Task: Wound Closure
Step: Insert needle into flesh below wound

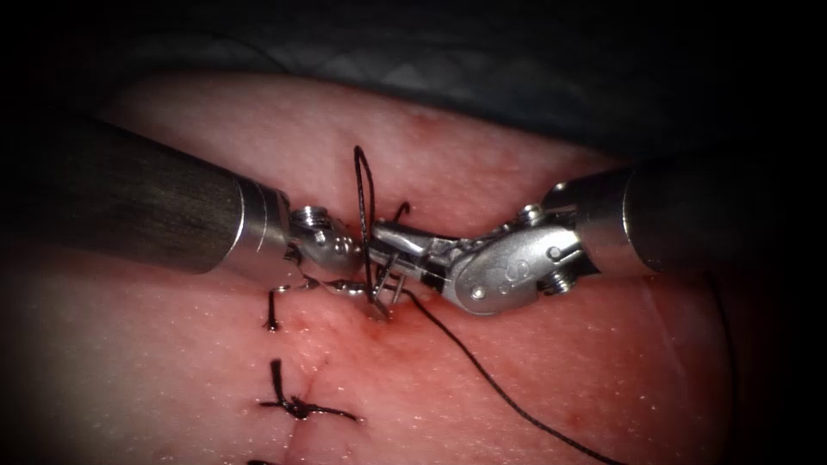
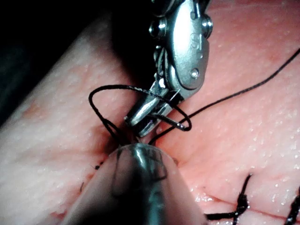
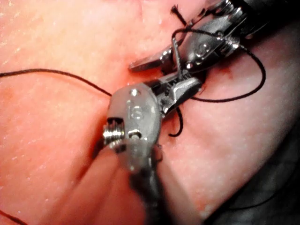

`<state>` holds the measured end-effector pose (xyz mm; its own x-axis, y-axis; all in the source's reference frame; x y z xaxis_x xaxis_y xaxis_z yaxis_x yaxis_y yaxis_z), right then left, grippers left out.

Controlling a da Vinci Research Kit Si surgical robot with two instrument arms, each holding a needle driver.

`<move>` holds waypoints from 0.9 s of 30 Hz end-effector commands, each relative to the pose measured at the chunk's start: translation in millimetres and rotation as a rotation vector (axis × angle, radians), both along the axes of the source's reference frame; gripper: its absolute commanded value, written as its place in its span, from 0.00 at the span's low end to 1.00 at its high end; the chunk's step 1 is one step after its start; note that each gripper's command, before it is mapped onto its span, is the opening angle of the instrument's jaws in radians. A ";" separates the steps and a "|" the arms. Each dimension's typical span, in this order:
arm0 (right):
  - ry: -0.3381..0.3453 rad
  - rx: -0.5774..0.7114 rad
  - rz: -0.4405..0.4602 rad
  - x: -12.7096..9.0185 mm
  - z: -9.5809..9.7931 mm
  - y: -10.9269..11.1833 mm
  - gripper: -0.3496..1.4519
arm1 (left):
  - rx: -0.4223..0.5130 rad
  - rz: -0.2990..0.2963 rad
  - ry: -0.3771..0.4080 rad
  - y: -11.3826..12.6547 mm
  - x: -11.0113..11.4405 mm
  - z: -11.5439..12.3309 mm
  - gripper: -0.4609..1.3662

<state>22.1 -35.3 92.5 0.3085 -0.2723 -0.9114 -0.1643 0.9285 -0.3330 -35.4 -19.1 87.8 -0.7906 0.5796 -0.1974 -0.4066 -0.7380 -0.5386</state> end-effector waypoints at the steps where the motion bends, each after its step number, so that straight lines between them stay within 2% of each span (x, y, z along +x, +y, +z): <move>1: 0.003 0.000 0.006 -0.1 0.0 0.1 0.00 | 0.002 -0.005 0.005 -0.2 -0.1 -0.7 0.52; 6: 0.005 0.000 0.013 -0.6 0.3 0.6 0.00 | -0.001 0.007 0.004 -1.3 -0.2 -2.7 0.45; 9: 0.016 0.016 0.027 -1.0 0.6 1.3 0.00 | -0.006 0.014 0.004 -2.3 -0.4 -4.1 0.35; 10: 0.020 0.021 0.031 -1.1 0.6 1.4 0.00 | -0.009 0.016 0.002 -2.4 -0.5 -4.3 0.34; 16: 0.047 0.079 0.060 -1.5 1.3 2.3 0.00 | -0.025 0.023 -0.006 -3.9 -1.0 -5.8 0.27; 17: 0.058 0.111 0.072 -1.5 1.6 2.5 0.00 | -0.030 0.022 -0.010 -4.4 -1.1 -6.4 0.23; 23: 0.079 0.174 0.095 -1.8 2.3 3.1 0.00 | -0.052 0.019 -0.023 -5.3 -1.3 -7.2 0.15; 27: 0.094 0.229 0.110 -1.9 2.5 3.1 0.00 | -0.055 0.013 -0.034 -5.6 -1.2 -7.0 0.13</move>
